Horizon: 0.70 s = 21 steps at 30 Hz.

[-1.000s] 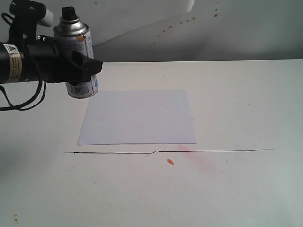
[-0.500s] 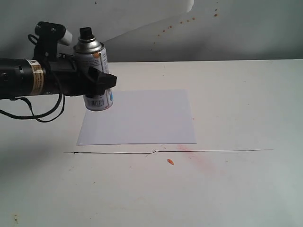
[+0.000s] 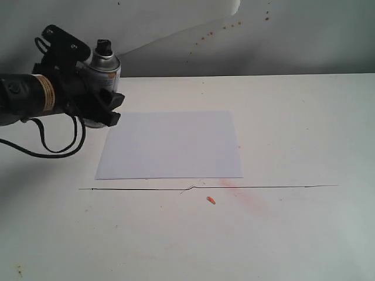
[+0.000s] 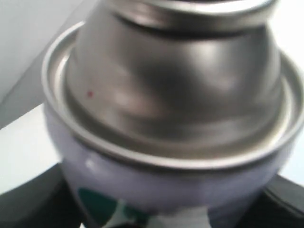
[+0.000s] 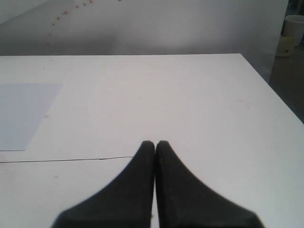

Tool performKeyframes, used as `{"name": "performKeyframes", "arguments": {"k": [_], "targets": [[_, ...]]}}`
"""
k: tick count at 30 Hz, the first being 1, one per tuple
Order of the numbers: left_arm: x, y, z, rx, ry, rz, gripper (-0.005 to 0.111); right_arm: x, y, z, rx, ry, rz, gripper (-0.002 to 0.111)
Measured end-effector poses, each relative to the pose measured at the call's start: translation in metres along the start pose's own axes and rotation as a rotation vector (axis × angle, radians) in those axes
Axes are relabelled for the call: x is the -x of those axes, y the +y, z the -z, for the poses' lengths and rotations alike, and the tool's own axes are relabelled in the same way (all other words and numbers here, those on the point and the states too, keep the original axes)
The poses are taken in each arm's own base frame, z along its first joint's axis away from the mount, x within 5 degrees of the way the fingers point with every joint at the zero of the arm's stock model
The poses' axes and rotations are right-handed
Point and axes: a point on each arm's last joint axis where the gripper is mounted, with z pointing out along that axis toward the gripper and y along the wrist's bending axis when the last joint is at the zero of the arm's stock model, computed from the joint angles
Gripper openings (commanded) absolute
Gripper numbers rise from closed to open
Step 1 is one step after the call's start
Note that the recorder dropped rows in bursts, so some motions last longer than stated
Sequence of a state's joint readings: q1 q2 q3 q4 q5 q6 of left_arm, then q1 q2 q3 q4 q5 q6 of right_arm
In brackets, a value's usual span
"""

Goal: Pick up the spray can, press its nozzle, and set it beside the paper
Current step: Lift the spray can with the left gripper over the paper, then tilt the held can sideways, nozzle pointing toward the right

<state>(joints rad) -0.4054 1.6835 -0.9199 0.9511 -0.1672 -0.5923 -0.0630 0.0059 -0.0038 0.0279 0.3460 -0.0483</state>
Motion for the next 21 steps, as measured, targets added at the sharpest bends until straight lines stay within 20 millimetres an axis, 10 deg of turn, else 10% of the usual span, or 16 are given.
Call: {"name": "performKeyframes", "arguments": {"k": [21], "targets": [[0.063, -0.03, -0.007, -0.241, 0.411, -0.591, 0.0, 0.0, 0.0, 0.0, 0.0, 0.0, 0.0, 0.0]]}}
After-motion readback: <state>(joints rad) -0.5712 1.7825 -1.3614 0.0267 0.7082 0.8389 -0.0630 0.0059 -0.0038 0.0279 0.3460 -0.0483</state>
